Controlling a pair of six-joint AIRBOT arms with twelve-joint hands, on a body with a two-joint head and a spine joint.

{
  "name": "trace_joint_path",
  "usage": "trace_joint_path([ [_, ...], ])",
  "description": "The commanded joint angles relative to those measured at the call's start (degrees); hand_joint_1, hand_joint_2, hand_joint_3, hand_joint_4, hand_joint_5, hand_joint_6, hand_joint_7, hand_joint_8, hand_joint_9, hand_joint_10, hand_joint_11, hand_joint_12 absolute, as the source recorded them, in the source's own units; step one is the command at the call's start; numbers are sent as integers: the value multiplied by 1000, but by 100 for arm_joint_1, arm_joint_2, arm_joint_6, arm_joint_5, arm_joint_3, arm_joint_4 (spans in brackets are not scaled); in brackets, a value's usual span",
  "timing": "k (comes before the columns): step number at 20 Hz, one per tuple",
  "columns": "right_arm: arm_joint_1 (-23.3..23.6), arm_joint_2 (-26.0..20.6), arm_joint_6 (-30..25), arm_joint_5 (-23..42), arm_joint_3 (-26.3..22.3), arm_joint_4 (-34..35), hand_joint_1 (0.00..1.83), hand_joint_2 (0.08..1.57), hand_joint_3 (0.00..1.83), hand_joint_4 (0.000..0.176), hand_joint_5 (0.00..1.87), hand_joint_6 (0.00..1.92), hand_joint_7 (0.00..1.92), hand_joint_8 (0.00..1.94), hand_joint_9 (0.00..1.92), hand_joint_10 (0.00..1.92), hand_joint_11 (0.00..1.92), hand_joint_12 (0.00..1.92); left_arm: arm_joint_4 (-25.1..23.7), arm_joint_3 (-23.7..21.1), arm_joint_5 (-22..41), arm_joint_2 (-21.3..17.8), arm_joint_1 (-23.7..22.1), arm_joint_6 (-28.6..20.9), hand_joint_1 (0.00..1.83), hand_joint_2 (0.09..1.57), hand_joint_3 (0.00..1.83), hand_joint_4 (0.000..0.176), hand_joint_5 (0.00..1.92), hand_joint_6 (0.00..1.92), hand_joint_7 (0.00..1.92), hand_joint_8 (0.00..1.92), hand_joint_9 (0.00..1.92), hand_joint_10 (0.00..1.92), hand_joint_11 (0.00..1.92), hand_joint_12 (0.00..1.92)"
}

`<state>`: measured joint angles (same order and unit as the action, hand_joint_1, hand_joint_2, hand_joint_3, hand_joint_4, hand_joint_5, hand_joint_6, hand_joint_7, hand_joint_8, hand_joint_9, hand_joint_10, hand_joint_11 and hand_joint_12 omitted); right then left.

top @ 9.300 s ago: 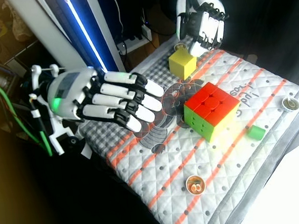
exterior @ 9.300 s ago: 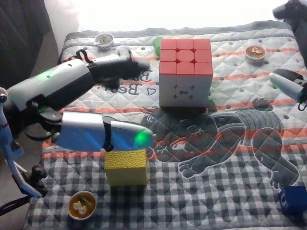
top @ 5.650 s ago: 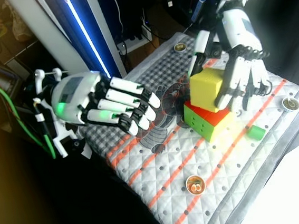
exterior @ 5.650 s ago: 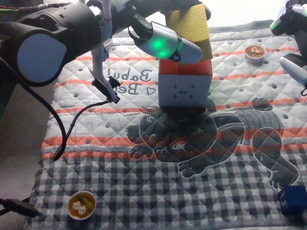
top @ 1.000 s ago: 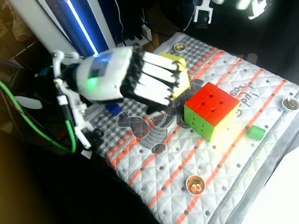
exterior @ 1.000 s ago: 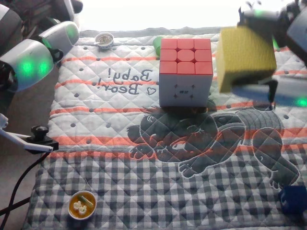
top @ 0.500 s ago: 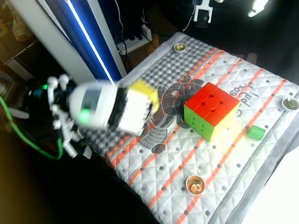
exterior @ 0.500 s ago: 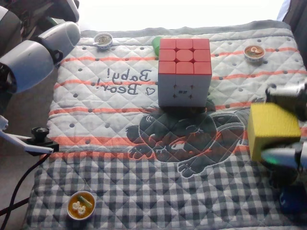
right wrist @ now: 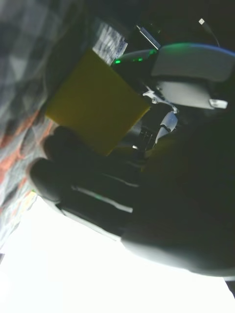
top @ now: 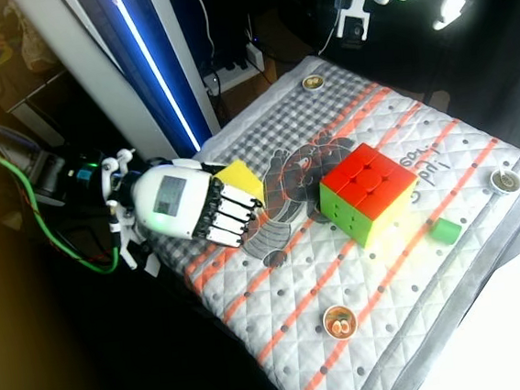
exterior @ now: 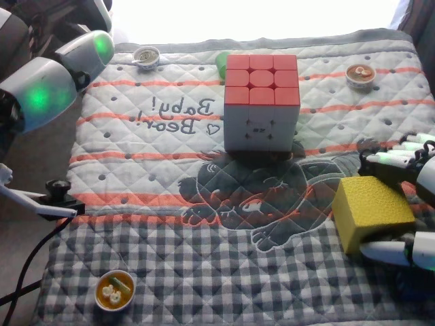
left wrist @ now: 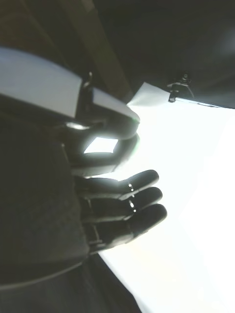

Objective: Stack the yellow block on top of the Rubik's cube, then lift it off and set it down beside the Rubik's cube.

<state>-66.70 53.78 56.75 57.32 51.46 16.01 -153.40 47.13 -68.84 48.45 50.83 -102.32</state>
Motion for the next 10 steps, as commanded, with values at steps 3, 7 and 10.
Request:
trace_joint_path([
  [3,18,25,25,557,-21,-59,684,875,0,0,0,10,0,10,0,14,0,71,-165,-11,-757,18,-17,-53,745,1423,0,71,457,1750,234,921,46,1181,0,1765],
  [7,34,-155,25,1098,-197,-41,658,839,0,0,0,0,0,0,0,0,0,0,-144,-5,-794,-11,33,-202,709,1434,3,90,437,1778,262,929,97,1199,0,1732],
  [10,34,-386,25,1808,-337,14,598,873,0,0,0,0,0,0,0,0,0,0,-241,201,-816,-11,124,-983,689,1444,0,97,424,1796,316,928,186,1113,0,1664],
])
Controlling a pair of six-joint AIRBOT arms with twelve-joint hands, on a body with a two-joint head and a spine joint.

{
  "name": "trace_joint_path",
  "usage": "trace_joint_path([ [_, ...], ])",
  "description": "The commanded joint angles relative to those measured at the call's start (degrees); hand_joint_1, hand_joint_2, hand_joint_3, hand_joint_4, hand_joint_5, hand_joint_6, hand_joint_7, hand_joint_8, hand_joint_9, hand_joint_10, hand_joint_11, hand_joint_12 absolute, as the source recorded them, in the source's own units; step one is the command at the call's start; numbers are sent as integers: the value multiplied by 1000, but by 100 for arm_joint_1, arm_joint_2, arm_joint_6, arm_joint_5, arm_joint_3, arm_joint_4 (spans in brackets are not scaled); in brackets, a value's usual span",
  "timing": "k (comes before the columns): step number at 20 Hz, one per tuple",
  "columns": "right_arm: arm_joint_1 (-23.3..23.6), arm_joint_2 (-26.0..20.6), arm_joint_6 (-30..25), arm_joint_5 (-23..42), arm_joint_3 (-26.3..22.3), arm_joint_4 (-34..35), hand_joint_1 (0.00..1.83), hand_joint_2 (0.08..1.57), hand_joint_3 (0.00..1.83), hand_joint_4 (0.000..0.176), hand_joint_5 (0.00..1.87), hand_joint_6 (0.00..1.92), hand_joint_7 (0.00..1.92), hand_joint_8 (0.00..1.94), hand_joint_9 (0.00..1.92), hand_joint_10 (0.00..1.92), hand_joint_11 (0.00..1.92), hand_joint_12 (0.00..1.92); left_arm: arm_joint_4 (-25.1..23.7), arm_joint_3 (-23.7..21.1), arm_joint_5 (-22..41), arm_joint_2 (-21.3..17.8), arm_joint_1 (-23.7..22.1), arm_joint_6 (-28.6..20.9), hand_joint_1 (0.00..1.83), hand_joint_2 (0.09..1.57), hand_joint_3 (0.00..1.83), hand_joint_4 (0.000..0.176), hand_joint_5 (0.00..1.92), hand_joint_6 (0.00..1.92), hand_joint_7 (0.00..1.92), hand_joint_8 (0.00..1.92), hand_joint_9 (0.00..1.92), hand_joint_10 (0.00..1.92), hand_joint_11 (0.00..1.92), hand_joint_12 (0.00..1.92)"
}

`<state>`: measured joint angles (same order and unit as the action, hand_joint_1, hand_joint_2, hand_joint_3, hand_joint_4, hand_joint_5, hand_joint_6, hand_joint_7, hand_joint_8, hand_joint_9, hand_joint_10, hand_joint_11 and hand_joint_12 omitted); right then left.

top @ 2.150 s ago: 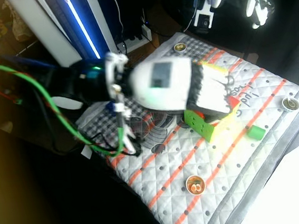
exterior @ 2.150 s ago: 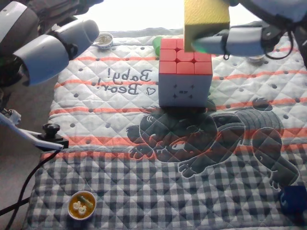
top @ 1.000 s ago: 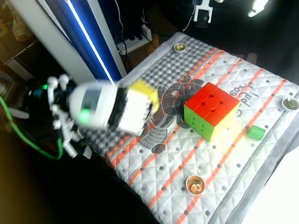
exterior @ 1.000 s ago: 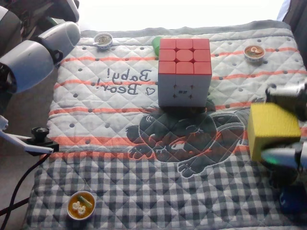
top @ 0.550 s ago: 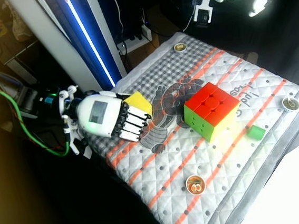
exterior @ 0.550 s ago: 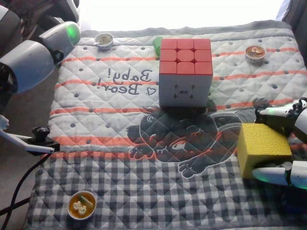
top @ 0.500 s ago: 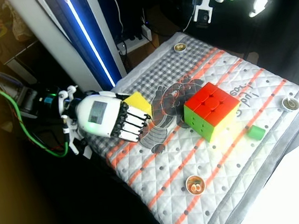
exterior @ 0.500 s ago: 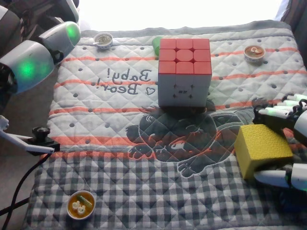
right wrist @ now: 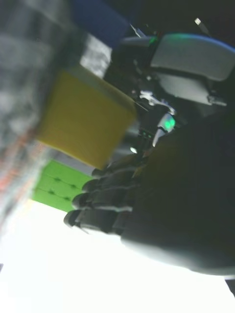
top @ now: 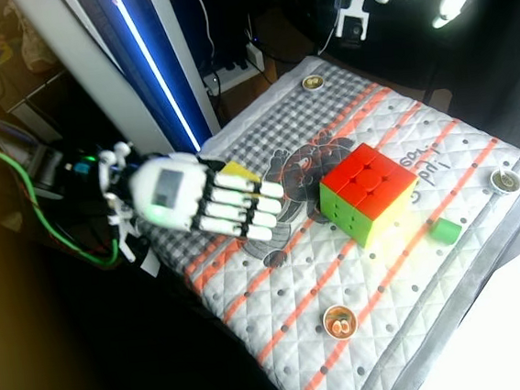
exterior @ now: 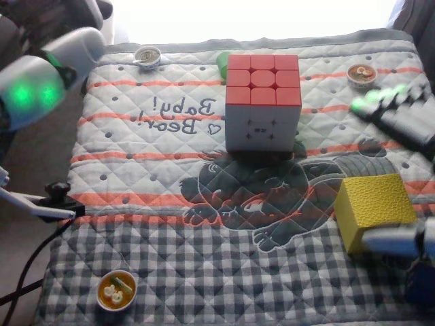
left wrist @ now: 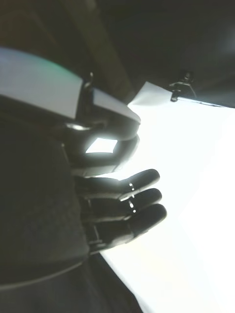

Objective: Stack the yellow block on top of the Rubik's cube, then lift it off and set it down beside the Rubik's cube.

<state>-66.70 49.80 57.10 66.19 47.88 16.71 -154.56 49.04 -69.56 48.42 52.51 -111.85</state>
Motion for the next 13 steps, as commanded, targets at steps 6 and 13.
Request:
trace_joint_path([
  [6,43,-496,106,3001,-150,59,430,1074,2,0,116,36,98,7,73,2,2,228,-467,-8,-1265,-133,-31,-351,770,1316,0,0,411,668,555,696,484,931,302,1560],
  [13,1444,-339,1160,3475,-155,-401,186,1180,0,105,0,355,289,14,362,232,17,1434,-1144,-229,-2514,-286,-256,-16,369,1126,0,51,105,14,351,2,375,271,5,1227],
])
